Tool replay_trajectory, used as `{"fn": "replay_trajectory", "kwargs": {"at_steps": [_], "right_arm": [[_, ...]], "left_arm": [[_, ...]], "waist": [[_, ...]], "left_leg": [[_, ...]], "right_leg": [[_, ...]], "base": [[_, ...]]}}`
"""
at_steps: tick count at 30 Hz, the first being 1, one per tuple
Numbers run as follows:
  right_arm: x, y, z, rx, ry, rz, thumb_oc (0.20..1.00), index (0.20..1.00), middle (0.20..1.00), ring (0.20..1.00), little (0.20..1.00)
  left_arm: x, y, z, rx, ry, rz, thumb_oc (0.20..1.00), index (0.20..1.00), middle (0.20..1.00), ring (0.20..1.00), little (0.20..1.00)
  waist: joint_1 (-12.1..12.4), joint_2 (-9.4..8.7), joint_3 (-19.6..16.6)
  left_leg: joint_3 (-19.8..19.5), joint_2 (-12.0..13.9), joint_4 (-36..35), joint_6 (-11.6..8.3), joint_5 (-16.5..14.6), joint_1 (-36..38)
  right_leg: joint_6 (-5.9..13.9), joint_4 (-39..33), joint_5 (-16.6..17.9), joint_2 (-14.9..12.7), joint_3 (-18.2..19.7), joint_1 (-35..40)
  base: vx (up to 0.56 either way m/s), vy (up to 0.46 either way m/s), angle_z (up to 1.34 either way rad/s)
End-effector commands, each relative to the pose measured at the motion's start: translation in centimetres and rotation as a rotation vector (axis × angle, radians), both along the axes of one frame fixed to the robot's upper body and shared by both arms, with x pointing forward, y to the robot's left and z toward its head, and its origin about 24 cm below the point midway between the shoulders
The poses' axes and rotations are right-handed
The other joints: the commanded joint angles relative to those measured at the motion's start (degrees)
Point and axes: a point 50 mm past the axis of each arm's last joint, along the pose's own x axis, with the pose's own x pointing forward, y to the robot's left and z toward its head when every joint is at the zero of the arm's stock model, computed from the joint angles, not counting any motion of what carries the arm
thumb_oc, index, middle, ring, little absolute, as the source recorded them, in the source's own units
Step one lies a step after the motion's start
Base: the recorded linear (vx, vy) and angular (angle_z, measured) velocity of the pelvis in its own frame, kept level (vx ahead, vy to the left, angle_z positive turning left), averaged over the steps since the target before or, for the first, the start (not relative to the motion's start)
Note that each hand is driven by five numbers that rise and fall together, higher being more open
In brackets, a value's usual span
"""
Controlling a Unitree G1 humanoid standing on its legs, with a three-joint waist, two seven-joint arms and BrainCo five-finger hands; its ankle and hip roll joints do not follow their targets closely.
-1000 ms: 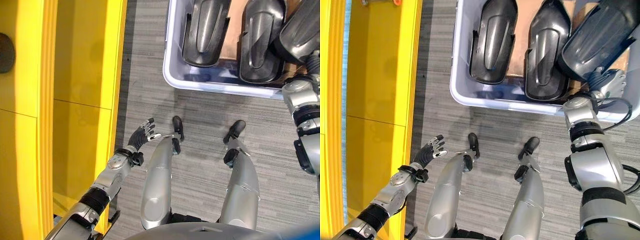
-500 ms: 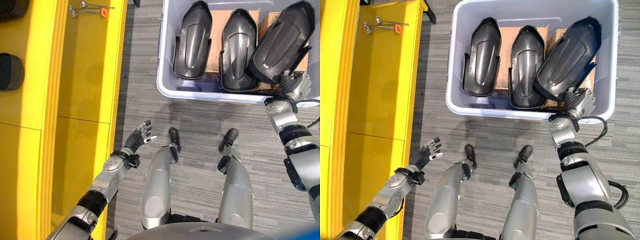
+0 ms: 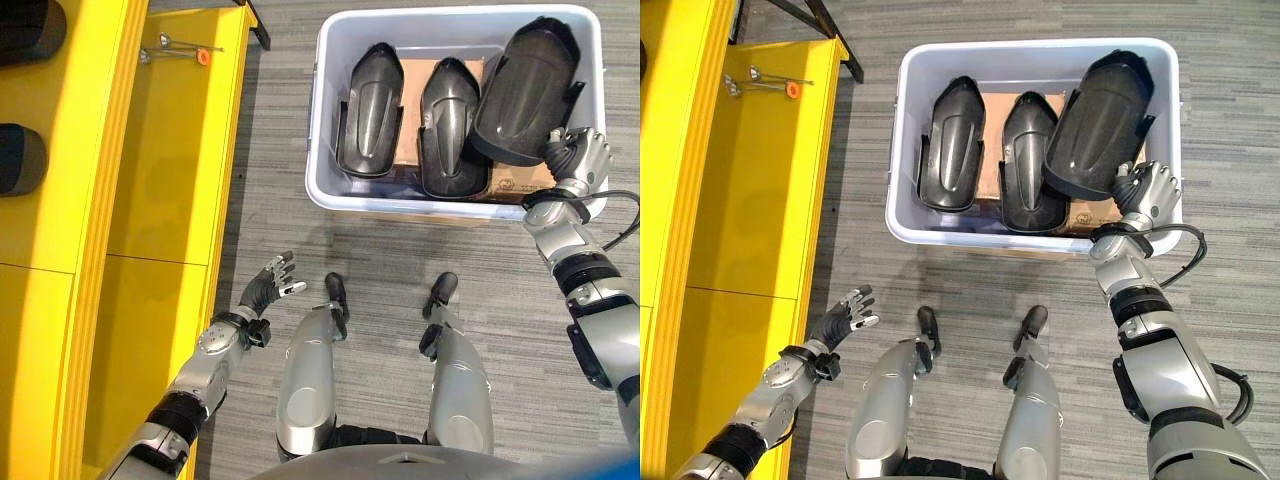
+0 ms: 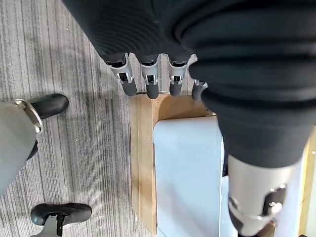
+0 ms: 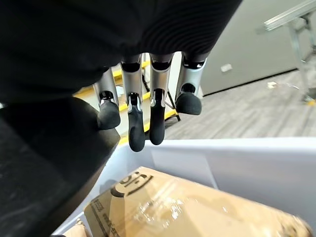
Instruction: Move parts from the plastic box to the shelf.
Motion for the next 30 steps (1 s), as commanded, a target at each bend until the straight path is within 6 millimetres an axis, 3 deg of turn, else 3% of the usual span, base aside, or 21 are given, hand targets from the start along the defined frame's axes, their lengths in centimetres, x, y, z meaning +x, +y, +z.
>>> {"fn": "replay_trajectory", "kwargs": {"at_steps": [1, 6, 10, 18, 25, 28, 30], "right_arm": [[-0.4, -1.0, 4.5, -0.232, -0.128, -0.011, 0.200, 0.200, 0.200, 0.200, 0.200], [-0.3, -0.6, 4.4, -0.280, -0.103, 0.013, 0.200, 0.200, 0.200, 0.200, 0.200], [0.0, -0.2, 4.4, -0.414, -0.047, 0.008, 0.200, 0.200, 0.200, 0.200, 0.200], [0.7, -0.4, 6.6, -0.645, 0.037, -0.043, 0.200, 0.200, 0.200, 0.200, 0.200], [0.9, -1.2, 6.3, -0.607, 0.121, -0.096, 0.200, 0.200, 0.200, 0.200, 0.200], [0.7, -1.8, 5.5, -0.410, 0.073, -0.122, 0.200, 0.200, 0.200, 0.200, 0.200], [0.5, -2.0, 4.8, -0.244, 0.010, -0.129, 0.551, 0.551, 0.551, 0.551, 0.551]], "left_arm": [[-0.7, 0.1, 0.1, 0.013, -0.025, -0.039, 1.000, 1.000, 1.000, 1.000, 1.000], [-0.9, 0.3, -0.2, 0.021, -0.017, -0.048, 1.000, 1.000, 1.000, 1.000, 1.000], [-0.8, 0.2, -0.2, 0.022, -0.015, -0.053, 1.000, 1.000, 1.000, 1.000, 1.000], [-0.3, 0.4, 0.0, 0.043, -0.011, -0.080, 1.000, 1.000, 1.000, 1.000, 1.000], [-0.4, 0.4, -0.2, 0.047, -0.010, -0.093, 1.000, 1.000, 1.000, 1.000, 1.000], [-0.4, 0.1, -0.2, 0.037, -0.015, -0.100, 1.000, 1.000, 1.000, 1.000, 1.000], [-0.4, -0.1, -0.1, 0.036, -0.016, -0.106, 1.000, 1.000, 1.000, 1.000, 1.000]], "waist": [[1.7, 1.35, 0.4], [1.9, 1.00, 0.4], [2.3, 0.89, 0.4], [3.9, 1.33, 0.4], [4.6, 1.69, 0.4], [4.5, 2.02, 0.4], [4.2, 2.20, 0.4]], "left_leg": [[-3.2, -1.6, -10.8, -2.15, 5.3, 4.2], [-3.2, -1.7, -11.2, -2.12, 5.3, 5.4], [-3.4, -1.6, -10.8, -2.02, 5.2, 5.5], [-4.4, -1.9, -9.8, -1.90, 5.4, 2.0], [-4.7, -2.0, -9.8, -1.94, 5.8, 0.0], [-4.6, -1.9, -9.7, -1.83, 5.8, -0.6], [-4.4, -1.9, -9.9, -1.78, 5.8, -0.6]], "right_leg": [[4.60, 13.1, -13.7, 0.0, -0.1, 0.9], [4.81, 12.1, -13.5, 0.0, -0.4, 2.6], [4.84, 12.0, -13.4, -0.4, -0.8, 3.1], [4.93, 13.4, -13.1, -1.3, -1.8, 0.1], [4.63, 14.0, -13.0, -1.5, -2.5, -1.7], [4.52, 14.2, -12.9, -1.5, -2.4, -2.6], [4.52, 14.1, -12.9, -1.5, -2.1, -2.7]], "base": [[0.00, 0.000, 0.00], [0.00, 0.000, 0.00], [0.00, 0.000, 0.00], [-0.02, -0.021, 0.04], [-0.02, -0.010, 0.06], [-0.01, 0.008, 0.00], [-0.01, 0.019, -0.01]]}}
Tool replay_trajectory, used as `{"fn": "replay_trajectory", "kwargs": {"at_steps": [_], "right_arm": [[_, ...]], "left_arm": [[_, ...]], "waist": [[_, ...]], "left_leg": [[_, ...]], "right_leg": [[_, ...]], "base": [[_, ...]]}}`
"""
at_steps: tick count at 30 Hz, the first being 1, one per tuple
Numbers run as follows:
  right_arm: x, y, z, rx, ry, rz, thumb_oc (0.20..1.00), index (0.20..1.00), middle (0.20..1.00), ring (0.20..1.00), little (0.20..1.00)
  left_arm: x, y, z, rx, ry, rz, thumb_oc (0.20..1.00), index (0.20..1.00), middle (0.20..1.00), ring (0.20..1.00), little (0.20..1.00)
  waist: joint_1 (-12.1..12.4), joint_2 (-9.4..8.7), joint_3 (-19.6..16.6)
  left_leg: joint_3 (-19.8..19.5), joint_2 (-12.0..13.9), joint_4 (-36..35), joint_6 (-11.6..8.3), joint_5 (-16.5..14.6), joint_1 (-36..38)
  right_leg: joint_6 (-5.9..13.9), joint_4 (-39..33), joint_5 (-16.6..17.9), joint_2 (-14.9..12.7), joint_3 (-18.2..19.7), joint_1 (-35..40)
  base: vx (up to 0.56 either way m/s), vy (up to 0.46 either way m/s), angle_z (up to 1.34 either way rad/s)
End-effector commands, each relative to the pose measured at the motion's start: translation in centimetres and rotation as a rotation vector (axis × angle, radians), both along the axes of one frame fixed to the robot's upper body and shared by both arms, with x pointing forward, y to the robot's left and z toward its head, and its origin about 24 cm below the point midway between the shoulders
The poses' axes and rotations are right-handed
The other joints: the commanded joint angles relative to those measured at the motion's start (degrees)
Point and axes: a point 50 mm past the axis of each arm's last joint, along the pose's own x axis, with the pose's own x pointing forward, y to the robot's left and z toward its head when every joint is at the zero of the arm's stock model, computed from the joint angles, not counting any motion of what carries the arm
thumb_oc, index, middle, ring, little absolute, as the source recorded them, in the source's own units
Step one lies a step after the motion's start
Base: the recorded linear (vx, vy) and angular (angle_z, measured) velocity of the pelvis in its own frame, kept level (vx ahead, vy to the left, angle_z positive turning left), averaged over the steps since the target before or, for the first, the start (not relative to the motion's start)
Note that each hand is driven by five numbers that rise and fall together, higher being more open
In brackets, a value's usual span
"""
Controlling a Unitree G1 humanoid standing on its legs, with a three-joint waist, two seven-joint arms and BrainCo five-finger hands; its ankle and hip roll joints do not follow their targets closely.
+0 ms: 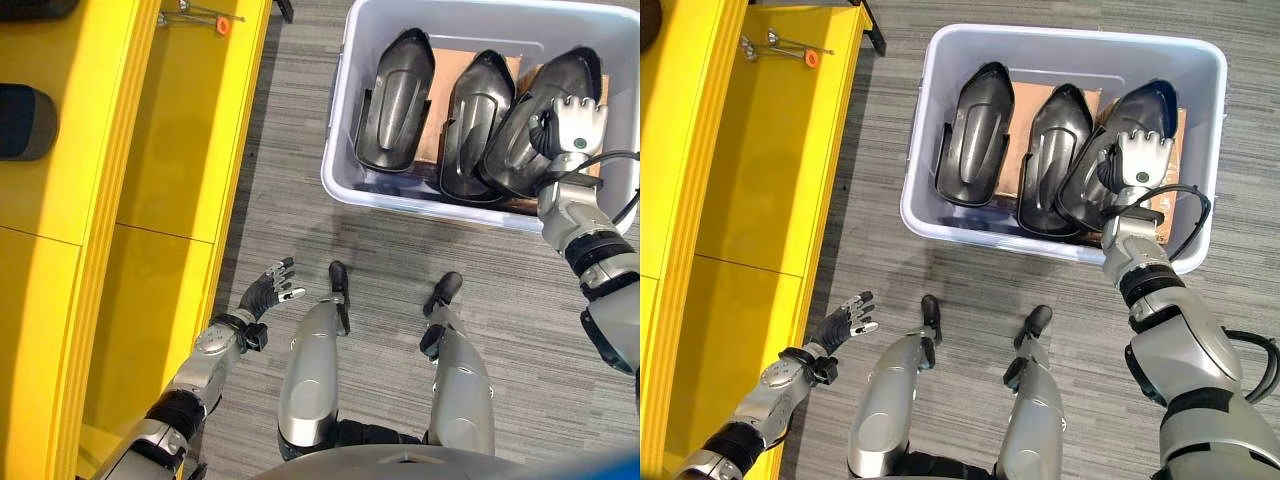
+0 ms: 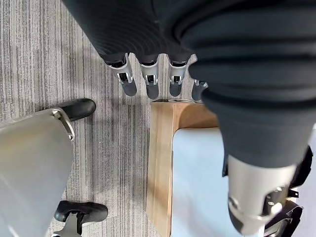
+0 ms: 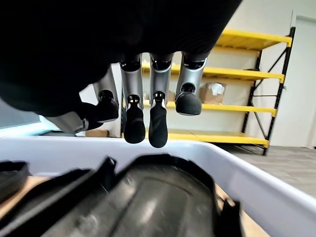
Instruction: Move parts from the plastic box to the shelf.
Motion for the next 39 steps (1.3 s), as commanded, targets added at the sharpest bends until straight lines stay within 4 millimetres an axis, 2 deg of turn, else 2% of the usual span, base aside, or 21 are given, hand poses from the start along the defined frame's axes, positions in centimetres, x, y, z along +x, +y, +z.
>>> {"fn": "replay_trajectory", "kwargs": {"at_steps": [1, 2, 5, 7, 13, 20, 26, 30, 35, 39], "right_arm": [[-0.8, -1.9, 1.6, 0.382, -0.279, -0.068, 1.000, 1.000, 1.000, 1.000, 1.000], [-0.8, -1.9, 1.5, 0.392, -0.281, -0.068, 1.000, 1.000, 1.000, 1.000, 1.000], [-0.8, -1.2, -0.3, 0.682, -0.351, -0.024, 1.000, 1.000, 1.000, 1.000, 1.000], [-0.8, -0.8, -1.0, 0.802, -0.394, -0.018, 1.000, 1.000, 1.000, 1.000, 1.000], [-1.0, -0.2, -1.5, 0.891, -0.459, 0.008, 1.000, 1.000, 1.000, 1.000, 1.000], [-0.5, 0.9, -2.2, 0.953, -0.347, 0.045, 1.000, 1.000, 1.000, 1.000, 1.000], [-0.2, 1.2, -1.2, 0.929, -0.366, 0.059, 1.000, 1.000, 1.000, 1.000, 1.000], [0.0, 1.5, 1.5, 0.894, -0.474, 0.125, 1.000, 1.000, 1.000, 1.000, 1.000], [0.1, 1.8, 2.5, 0.893, -0.505, 0.160, 1.000, 1.000, 1.000, 1.000, 1.000], [0.1, 2.2, 2.4, 0.950, -0.516, 0.175, 1.000, 1.000, 1.000, 1.000, 1.000]], "left_arm": [[-0.6, -0.6, 0.3, 0.001, -0.028, -0.059, 1.000, 1.000, 1.000, 1.000, 1.000], [-0.6, -0.6, 0.3, 0.001, -0.028, -0.058, 1.000, 1.000, 1.000, 1.000, 1.000], [-0.3, -1.2, 0.5, -0.004, -0.030, -0.055, 1.000, 1.000, 1.000, 1.000, 1.000], [-0.1, -1.6, 0.6, -0.011, -0.029, -0.051, 1.000, 1.000, 1.000, 1.000, 1.000], [0.1, -2.4, 0.7, -0.029, -0.022, -0.041, 1.000, 1.000, 1.000, 1.000, 1.000], [0.3, -2.8, 0.5, -0.022, -0.001, -0.033, 1.000, 1.000, 1.000, 1.000, 1.000], [0.3, -3.1, 0.6, -0.032, 0.000, -0.045, 1.000, 1.000, 1.000, 1.000, 1.000], [0.2, -3.1, 0.6, -0.034, 0.009, -0.044, 1.000, 1.000, 1.000, 1.000, 1.000], [0.1, -3.1, 0.6, -0.041, 0.011, -0.050, 1.000, 1.000, 1.000, 1.000, 1.000], [0.0, -3.2, 0.4, -0.043, 0.021, -0.050, 1.000, 1.000, 1.000, 1.000, 1.000]], "waist": [[-0.1, 2.56, -1.3], [-0.1, 2.55, -1.3], [-1.1, 2.72, -1.3], [-1.6, 2.79, -1.3], [-2.9, 3.02, -1.3], [-3.5, 3.32, -1.3], [-3.2, 3.97, -1.3], [-3.0, 4.61, -1.3], [-2.9, 4.78, -1.3], [-2.9, 4.76, -1.3]], "left_leg": [[-3.0, -1.0, -6.9, -1.49, 3.5, 0.2], [-2.9, -1.0, -6.9, -1.49, 3.5, 0.2], [-2.3, -1.0, -7.2, -1.47, 3.2, 0.6], [-1.9, -0.9, -7.0, -1.41, 2.9, 0.7], [-0.8, -1.1, -7.0, -1.46, 2.7, 1.0], [-0.1, -1.3, -6.6, -1.46, 2.7, -0.3], [0.0, -1.5, -5.9, -1.34, 2.8, -2.7], [-0.1, -1.7, -4.8, -1.22, 2.4, -4.4], [0.0, -1.6, -4.1, -1.20, 2.0, -5.0], [0.2, -1.6, -3.7, -1.11, 1.8, -5.3]], "right_leg": [[4.80, 14.3, -12.8, -0.9, 0.1, -1.9], [4.81, 14.3, -12.8, -0.9, 0.1, -2.0], [4.86, 14.0, -12.8, -0.9, 0.7, -2.1], [4.82, 14.2, -12.9, -0.9, 1.2, -2.3], [4.96, 14.3, -12.8, -0.7, 2.2, -2.9], [4.89, 14.6, -12.5, -0.7, 2.9, -4.5], [4.67, 15.9, -12.7, -0.9, 2.8, -6.8], [4.45, 17.6, -13.1, -1.2, 2.9, -8.7], [4.33, 18.5, -13.6, -1.4, 2.8, -9.3], [4.25, 18.7, -13.7, -1.4, 3.0, -9.7]], "base": [[-0.02, 0.034, -0.02], [-0.02, 0.048, -0.01], [-0.01, 0.049, -0.03], [0.01, 0.050, -0.11], [0.02, 0.052, -0.08], [0.03, 0.028, -0.06], [0.05, 0.025, 0.02], [0.05, 0.034, -0.01], [0.03, 0.014, 0.01], [0.03, 0.009, 0.00]]}}
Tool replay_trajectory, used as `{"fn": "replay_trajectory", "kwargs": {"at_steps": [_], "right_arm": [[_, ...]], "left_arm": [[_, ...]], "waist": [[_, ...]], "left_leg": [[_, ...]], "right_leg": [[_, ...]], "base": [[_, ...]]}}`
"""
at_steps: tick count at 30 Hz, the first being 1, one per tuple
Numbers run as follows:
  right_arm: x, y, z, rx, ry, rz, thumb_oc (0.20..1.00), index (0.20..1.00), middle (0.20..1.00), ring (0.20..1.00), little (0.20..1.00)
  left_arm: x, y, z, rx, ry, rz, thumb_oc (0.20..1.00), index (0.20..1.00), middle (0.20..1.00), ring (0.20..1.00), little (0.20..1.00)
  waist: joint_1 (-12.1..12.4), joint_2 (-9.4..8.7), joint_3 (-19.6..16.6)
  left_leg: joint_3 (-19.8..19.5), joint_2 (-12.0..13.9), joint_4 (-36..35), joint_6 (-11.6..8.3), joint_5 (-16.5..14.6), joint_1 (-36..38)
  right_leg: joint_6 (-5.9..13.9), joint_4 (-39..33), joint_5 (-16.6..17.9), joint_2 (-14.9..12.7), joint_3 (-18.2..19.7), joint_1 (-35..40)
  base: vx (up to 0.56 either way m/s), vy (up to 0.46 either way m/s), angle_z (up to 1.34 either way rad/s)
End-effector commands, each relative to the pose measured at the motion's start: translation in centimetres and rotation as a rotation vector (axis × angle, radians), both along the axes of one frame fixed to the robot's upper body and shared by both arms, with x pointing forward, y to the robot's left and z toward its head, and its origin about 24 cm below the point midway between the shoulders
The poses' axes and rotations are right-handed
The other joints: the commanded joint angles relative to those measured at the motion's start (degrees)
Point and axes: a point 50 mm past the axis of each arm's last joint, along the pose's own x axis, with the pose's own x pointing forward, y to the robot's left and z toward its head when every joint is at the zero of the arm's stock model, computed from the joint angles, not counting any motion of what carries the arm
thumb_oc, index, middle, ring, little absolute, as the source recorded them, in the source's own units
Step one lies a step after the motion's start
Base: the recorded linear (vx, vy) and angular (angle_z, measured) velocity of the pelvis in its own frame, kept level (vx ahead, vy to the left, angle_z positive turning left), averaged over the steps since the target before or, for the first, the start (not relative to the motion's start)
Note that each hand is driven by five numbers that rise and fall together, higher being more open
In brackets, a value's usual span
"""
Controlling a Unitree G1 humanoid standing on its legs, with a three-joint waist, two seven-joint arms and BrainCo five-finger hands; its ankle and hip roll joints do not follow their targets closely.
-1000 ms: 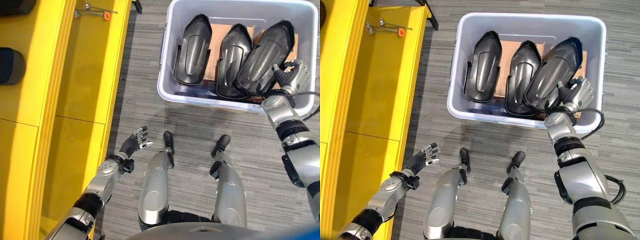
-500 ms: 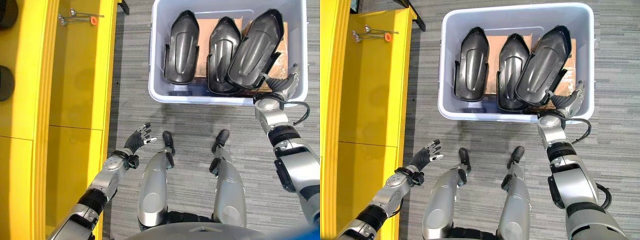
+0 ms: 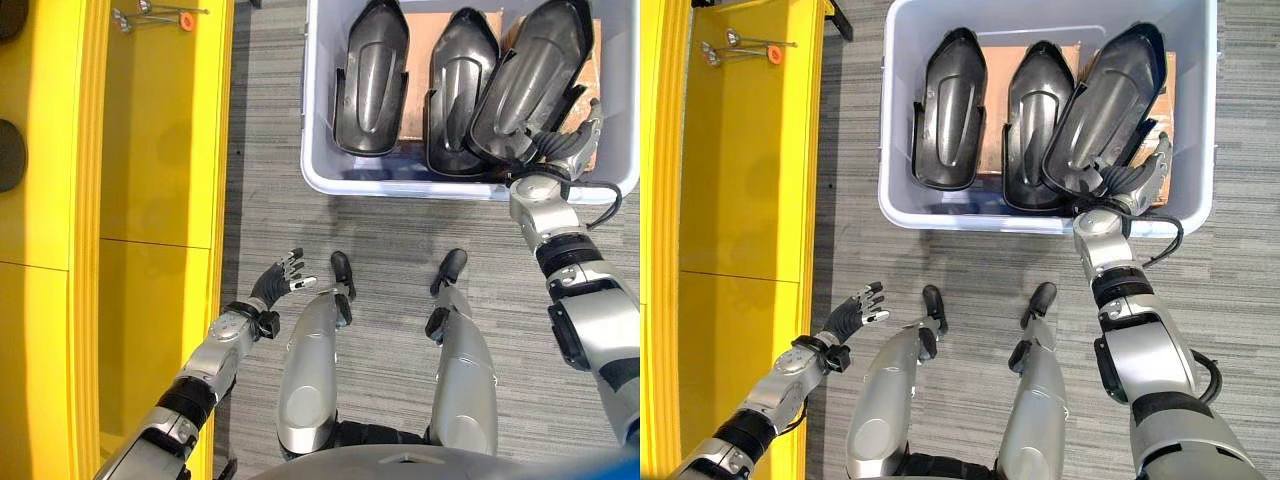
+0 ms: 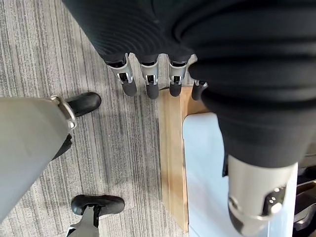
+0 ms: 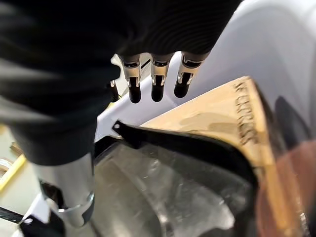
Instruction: Move parts from the plastic box to the shelf.
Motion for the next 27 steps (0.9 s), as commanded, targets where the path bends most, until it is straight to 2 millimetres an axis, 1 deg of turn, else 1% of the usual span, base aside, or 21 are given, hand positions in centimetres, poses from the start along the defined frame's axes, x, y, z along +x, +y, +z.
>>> {"fn": "replay_trajectory", "kwargs": {"at_steps": [1, 4, 9, 10, 12, 15, 17, 19, 20, 24, 27], "right_arm": [[-0.3, -0.5, 2.4, -0.015, -0.121, 0.000, 1.000, 1.000, 1.000, 1.000, 1.000], [-0.3, -0.5, 2.7, 0.011, -0.151, 0.004, 1.000, 1.000, 1.000, 1.000, 1.000], [-0.2, -0.3, 4.0, 0.016, -0.209, 0.015, 1.000, 1.000, 1.000, 1.000, 1.000], [-0.1, -0.1, 4.3, 0.045, -0.215, 0.011, 1.000, 1.000, 1.000, 1.000, 1.000], [-0.1, -0.3, 4.2, 0.088, -0.213, 0.003, 1.000, 1.000, 1.000, 1.000, 1.000], [-0.1, -0.8, 4.0, 0.103, -0.199, -0.034, 1.000, 1.000, 1.000, 1.000, 1.000], [0.0, -1.0, 3.9, 0.123, -0.191, -0.025, 1.000, 1.000, 1.000, 1.000, 1.000], [0.2, -0.8, 3.9, 0.097, -0.179, -0.014, 1.000, 1.000, 1.000, 1.000, 1.000], [0.2, -0.6, 3.5, 0.089, -0.162, -0.013, 1.000, 1.000, 1.000, 1.000, 1.000], [0.2, -0.8, 3.3, 0.137, -0.155, -0.026, 1.000, 1.000, 1.000, 1.000, 1.000], [0.2, -1.0, 3.7, 0.130, -0.156, -0.063, 1.000, 1.000, 1.000, 1.000, 1.000]], "left_arm": [[-1.4, -1.2, -0.6, -0.019, 0.009, -0.042, 1.000, 1.000, 1.000, 1.000, 1.000], [-1.4, -1.4, -0.6, -0.022, 0.004, -0.051, 1.000, 1.000, 1.000, 1.000, 1.000], [-1.4, -1.4, -0.6, -0.026, 0.011, -0.038, 1.000, 1.000, 1.000, 1.000, 1.000], [-1.4, -1.4, -0.7, -0.030, 0.015, -0.039, 1.000, 1.000, 1.000, 1.000, 1.000], [-1.4, -1.5, -0.6, -0.034, 0.013, -0.044, 1.000, 1.000, 1.000, 1.000, 1.000], [-1.4, -1.6, -0.5, -0.032, 0.012, -0.049, 1.000, 1.000, 1.000, 1.000, 1.000], [-1.5, -1.7, -0.6, -0.034, 0.020, -0.048, 1.000, 1.000, 1.000, 1.000, 1.000], [-1.5, -1.8, -0.7, -0.017, 0.015, -0.054, 1.000, 1.000, 1.000, 1.000, 1.000], [-1.7, -1.9, -1.0, -0.027, 0.029, -0.053, 1.000, 1.000, 1.000, 1.000, 1.000], [-1.5, -2.3, -0.9, -0.040, 0.024, -0.053, 1.000, 1.000, 1.000, 1.000, 1.000], [-1.4, -2.4, -0.8, -0.046, 0.029, -0.052, 1.000, 1.000, 1.000, 1.000, 1.000]], "waist": [[1.1, 3.46, -1.8], [1.1, 3.47, -1.8], [1.3, 3.65, -1.8], [1.5, 3.60, -1.8], [1.6, 3.57, -1.8], [1.8, 3.64, -1.8], [1.9, 3.68, -1.8], [2.0, 3.65, -1.8], [1.9, 3.57, -1.8], [1.9, 3.57, -1.8], [2.0, 3.74, -1.8]], "left_leg": [[-2.1, -1.7, -8.2, -2.02, 3.8, 0.7], [-1.9, -1.3, -7.7, -1.95, 3.6, 0.2], [-1.7, -1.1, -6.9, -1.98, 3.3, -0.1], [-1.6, -0.9, -6.5, -2.00, 3.1, -0.3], [-1.6, -0.7, -6.2, -2.07, 3.1, -0.6], [-1.7, -0.5, -6.1, -2.17, 3.1, -1.1], [-1.8, -0.5, -5.9, -2.22, 3.2, -1.4], [-1.8, -0.3, -5.7, -2.38, 3.3, -1.9], [-2.2, -0.4, -5.2, -3.06, 1.8, -0.9], [-2.1, -0.2, -4.3, -3.00, 1.5, -1.9], [-2.2, -0.1, -3.9, -3.08, 1.4, -2.7]], "right_leg": [[4.12, 15.8, -13.6, -0.5, -0.4, -2.3], [3.99, 16.2, -13.7, -0.7, -0.5, -2.9], [3.80, 17.7, -14.3, -0.9, -0.9, -3.3], [3.76, 18.2, -14.5, -1.1, -1.1, -3.6], [3.70, 18.3, -14.6, -1.2, -1.3, -3.7], [3.63, 18.5, -14.7, -1.3, -1.4, -4.0], [3.55, 18.6, -14.8, -1.2, -1.5, -4.2], [3.49, 18.8, -14.8, -1.1, -1.6, -4.7], [4.28, 19.6, -16.2, -1.5, -1.0, -3.9], [4.21, 20.3, -16.5, -1.9, -1.1, -4.8], [4.17, 20.9, -16.7, -2.0, -1.2, -5.5]], "base": [[0.00, 0.000, 0.00], [0.01, 0.008, 0.00], [0.01, 0.006, 0.00], [0.02, -0.001, 0.04], [0.01, -0.003, 0.02], [0.00, 0.000, 0.00], [0.00, 0.000, 0.00], [0.04, 0.014, -0.03], [0.08, 0.032, -0.01], [0.02, 0.008, 0.00], [0.00, 0.000, 0.00]]}}
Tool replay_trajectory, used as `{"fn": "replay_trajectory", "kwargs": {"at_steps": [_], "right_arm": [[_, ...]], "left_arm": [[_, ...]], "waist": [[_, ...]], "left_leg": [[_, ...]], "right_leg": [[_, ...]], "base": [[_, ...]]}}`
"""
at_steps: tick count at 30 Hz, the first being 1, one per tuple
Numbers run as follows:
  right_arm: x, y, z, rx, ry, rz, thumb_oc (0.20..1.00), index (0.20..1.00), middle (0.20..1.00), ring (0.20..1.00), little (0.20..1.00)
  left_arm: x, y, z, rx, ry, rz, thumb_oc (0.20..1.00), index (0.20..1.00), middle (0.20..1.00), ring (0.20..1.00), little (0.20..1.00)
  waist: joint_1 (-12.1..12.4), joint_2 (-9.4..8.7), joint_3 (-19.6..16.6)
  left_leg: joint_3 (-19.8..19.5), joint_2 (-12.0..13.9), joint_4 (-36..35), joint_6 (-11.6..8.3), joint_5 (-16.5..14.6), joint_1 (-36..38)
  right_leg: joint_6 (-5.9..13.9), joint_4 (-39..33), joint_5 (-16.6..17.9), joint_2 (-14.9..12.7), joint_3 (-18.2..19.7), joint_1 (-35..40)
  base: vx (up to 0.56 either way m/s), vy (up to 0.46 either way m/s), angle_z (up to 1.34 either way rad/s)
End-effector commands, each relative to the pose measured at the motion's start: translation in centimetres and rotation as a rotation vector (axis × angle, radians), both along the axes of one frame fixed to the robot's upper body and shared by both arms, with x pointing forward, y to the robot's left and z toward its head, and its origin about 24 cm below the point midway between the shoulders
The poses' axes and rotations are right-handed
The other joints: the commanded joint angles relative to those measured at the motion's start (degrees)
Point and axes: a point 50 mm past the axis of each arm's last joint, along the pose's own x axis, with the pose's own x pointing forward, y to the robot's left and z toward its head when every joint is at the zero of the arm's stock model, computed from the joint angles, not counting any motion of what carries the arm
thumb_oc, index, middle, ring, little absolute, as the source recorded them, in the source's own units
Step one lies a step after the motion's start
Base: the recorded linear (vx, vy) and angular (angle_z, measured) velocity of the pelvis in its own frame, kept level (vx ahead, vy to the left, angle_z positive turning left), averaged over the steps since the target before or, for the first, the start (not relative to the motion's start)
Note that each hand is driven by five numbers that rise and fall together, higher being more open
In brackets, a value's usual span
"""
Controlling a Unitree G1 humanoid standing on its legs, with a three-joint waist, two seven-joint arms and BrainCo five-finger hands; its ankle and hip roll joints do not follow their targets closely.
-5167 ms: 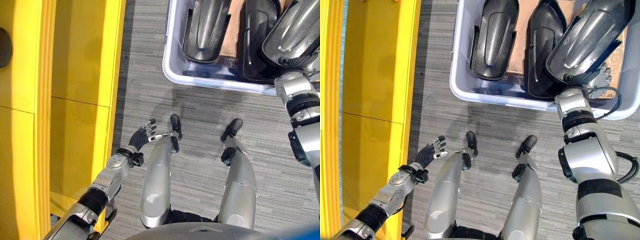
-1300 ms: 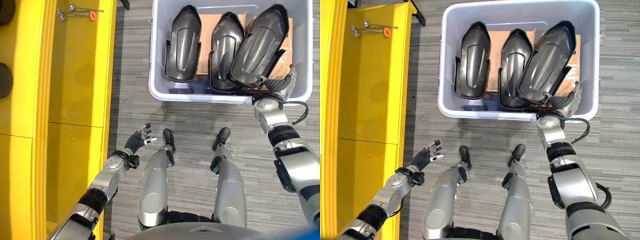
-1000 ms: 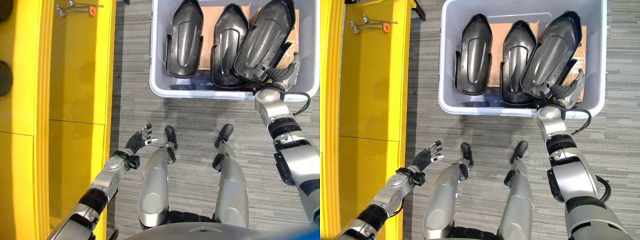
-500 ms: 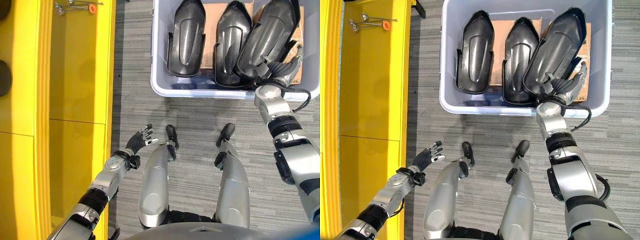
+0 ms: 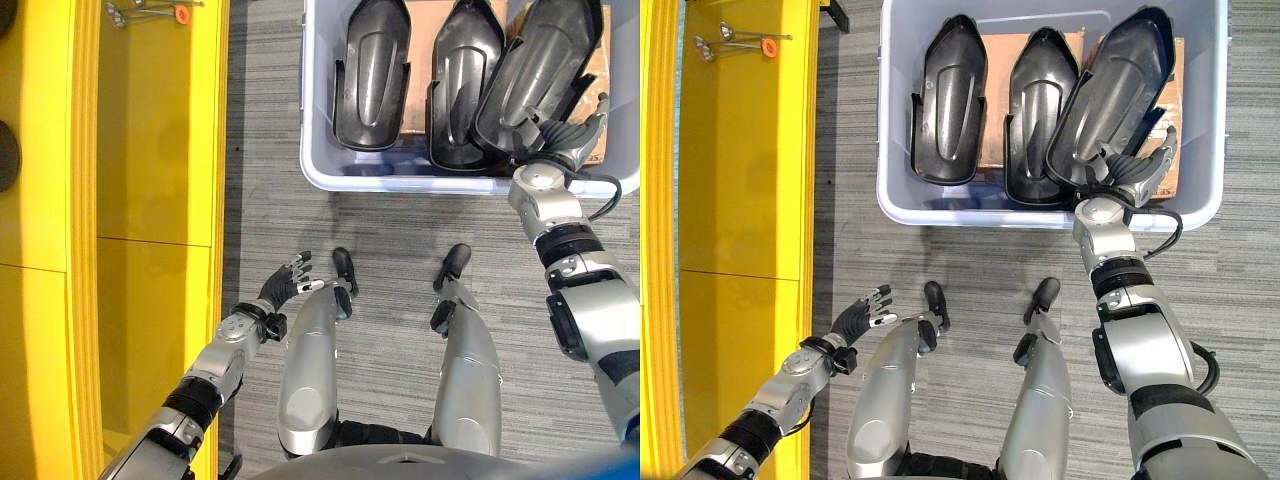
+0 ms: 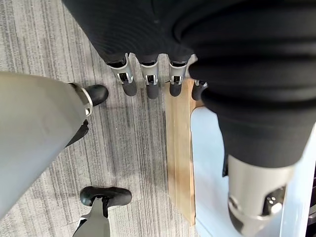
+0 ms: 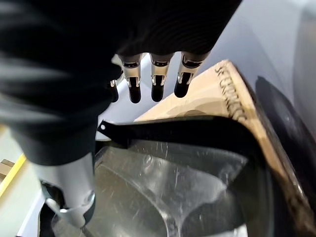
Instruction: Move parts from the plastic box to the shelf.
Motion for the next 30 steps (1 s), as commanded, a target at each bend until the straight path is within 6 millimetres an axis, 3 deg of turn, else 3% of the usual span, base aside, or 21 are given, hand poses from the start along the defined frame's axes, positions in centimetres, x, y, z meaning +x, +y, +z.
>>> {"fn": "replay_trajectory", "kwargs": {"at_steps": [1, 10, 13, 20, 26, 28, 30], "right_arm": [[-0.1, -1.0, 3.0, -0.038, -0.090, -0.053, 1.000, 1.000, 1.000, 1.000, 1.000], [0.4, -0.1, 4.3, -0.048, -0.112, 0.018, 1.000, 1.000, 1.000, 1.000, 1.000], [0.2, -0.7, 3.6, 0.048, -0.104, -0.042, 1.000, 1.000, 1.000, 1.000, 1.000], [0.4, -0.6, 3.8, 0.028, -0.086, -0.030, 1.000, 1.000, 1.000, 1.000, 1.000], [-0.2, -0.6, 4.9, 0.158, -0.259, -0.120, 1.000, 1.000, 1.000, 1.000, 1.000], [-0.2, -0.3, 5.4, 0.195, -0.295, -0.114, 1.000, 1.000, 1.000, 1.000, 1.000], [-0.2, -0.3, 4.7, 0.187, -0.277, -0.107, 1.000, 1.000, 1.000, 1.000, 1.000]], "left_arm": [[-1.3, -1.4, -0.4, -0.039, 0.017, -0.041, 1.000, 1.000, 1.000, 1.000, 1.000], [-1.1, -1.5, -0.3, -0.010, 0.005, -0.050, 1.000, 1.000, 1.000, 1.000, 1.000], [-0.9, -1.6, -0.1, -0.054, 0.001, -0.020, 1.000, 1.000, 1.000, 1.000, 1.000], [-0.8, -2.1, 0.3, -0.064, -0.020, -0.048, 1.000, 1.000, 1.000, 1.000, 1.000], [-1.1, -3.3, 0.1, -0.066, 0.003, -0.100, 1.000, 1.000, 1.000, 1.000, 1.000], [-0.8, -3.6, 0.5, -0.064, -0.019, -0.099, 1.000, 1.000, 1.000, 1.000, 1.000], [-1.2, -3.6, 0.2, -0.067, -0.007, -0.093, 1.000, 1.000, 1.000, 1.000, 1.000]], "waist": [[1.8, 3.26, -1.8], [2.5, 3.74, -1.8], [2.5, 3.62, -1.8], [2.8, 3.82, -1.8], [2.9, 3.98, -1.8], [2.9, 4.08, -1.8], [2.8, 4.07, -1.8]], "left_leg": [[-2.2, -1.1, -8.1, -3.55, 3.3, 0.2], [-2.5, -0.7, -7.1, -3.82, 3.5, -3.1], [-2.8, -0.6, -6.3, -3.78, 3.3, -4.4], [-3.3, -0.4, -5.5, -3.81, 3.2, -6.4], [-3.6, -0.5, -5.0, -3.75, 3.1, -7.9], [-3.0, -0.2, -5.7, -3.06, 4.8, -9.7], [-3.5, -0.5, -5.3, -3.76, 3.3, -8.3]], "right_leg": [[4.54, 17.0, -15.6, -1.5, -1.4, -2.3], [4.34, 18.3, -15.7, -1.8, -1.5, -5.4], [4.24, 19.1, -16.0, -1.9, -1.6, -6.4], [4.14, 20.2, -16.2, -2.1, -1.8, -8.2], [4.16, 20.9, -16.2, -2.0, -1.8, -9.5], [3.28, 20.0, -14.7, -1.8, -2.6, -11.1], [4.12, 20.4, -16.0, -1.8, -1.7, -9.9]], "base": [[0.00, 0.000, 0.00], [0.00, 0.018, 0.02], [0.01, 0.013, 0.03], [0.00, 0.002, 0.00], [0.00, 0.001, 0.01], [-0.04, 0.006, 0.00], [0.03, 0.011, -0.03]]}}
